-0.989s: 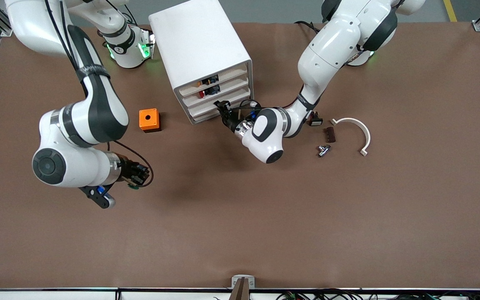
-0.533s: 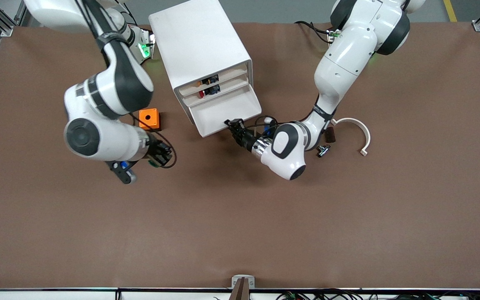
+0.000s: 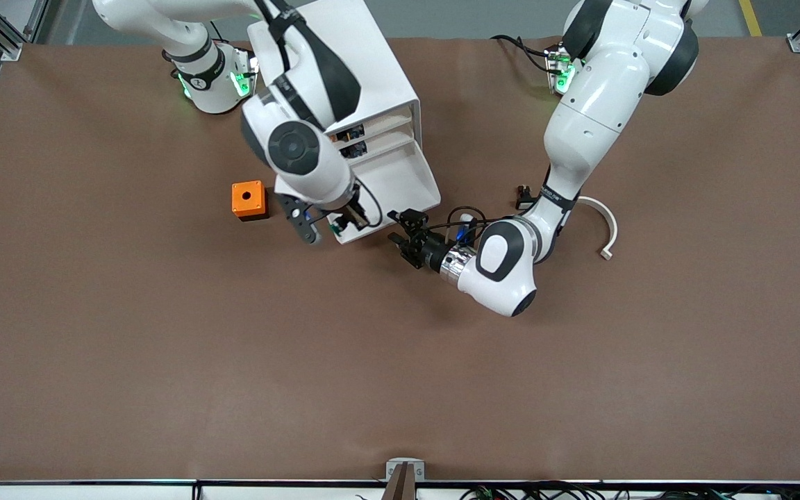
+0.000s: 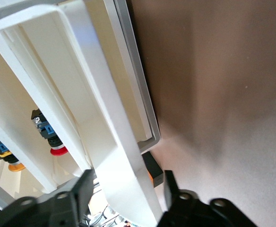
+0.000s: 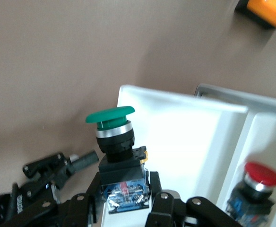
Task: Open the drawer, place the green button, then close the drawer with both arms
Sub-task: 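Lower the green button into the open drawer and open the right gripper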
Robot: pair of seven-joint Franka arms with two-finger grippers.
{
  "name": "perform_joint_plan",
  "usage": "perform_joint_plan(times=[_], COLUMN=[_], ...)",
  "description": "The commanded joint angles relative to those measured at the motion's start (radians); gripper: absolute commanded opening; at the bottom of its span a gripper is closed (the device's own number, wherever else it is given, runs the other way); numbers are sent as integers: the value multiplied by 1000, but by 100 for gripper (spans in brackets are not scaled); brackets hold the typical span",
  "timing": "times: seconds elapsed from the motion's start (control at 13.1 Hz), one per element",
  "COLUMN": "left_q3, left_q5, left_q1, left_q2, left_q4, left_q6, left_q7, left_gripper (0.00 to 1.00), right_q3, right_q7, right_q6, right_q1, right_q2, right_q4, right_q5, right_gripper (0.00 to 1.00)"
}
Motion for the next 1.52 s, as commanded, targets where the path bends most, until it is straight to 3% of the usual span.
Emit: perform_joint_plan(times=[0.0, 0.53, 0.76, 0.84, 0.91, 1.22, 1.45], left_q3=[5, -6, 0, 0, 0, 5, -8], left_q5=[65, 564, 606, 622, 651, 746, 821], left_q1=[19, 170, 209, 216, 219, 225, 211], left_q2=[-35, -152, -193, -201, -215, -216, -216], left_q4=[15, 77, 77, 77, 77, 77, 77], left_q6=[-18, -27, -24, -24, -24, -16, 10], left_q7=[11, 147, 230, 276, 328, 598, 819], left_gripper=[99, 99, 99, 99, 99, 100, 99], right_q3=[-13, -16, -15, -15, -16, -26, -39], right_q7=[103, 234, 225, 211, 181, 93, -286], right_q6=[126, 311, 282, 236, 188, -19, -187], right_q1=[60, 126, 107, 100, 99, -2, -168], right_q2=[-13, 50, 50, 50, 46, 9, -43], right_q4=[-98, -155, -146, -134, -111, 81, 170], right_q5=[-60, -90, -85, -85, -85, -102, -111], right_gripper=[1, 7, 65, 92, 100, 100, 100])
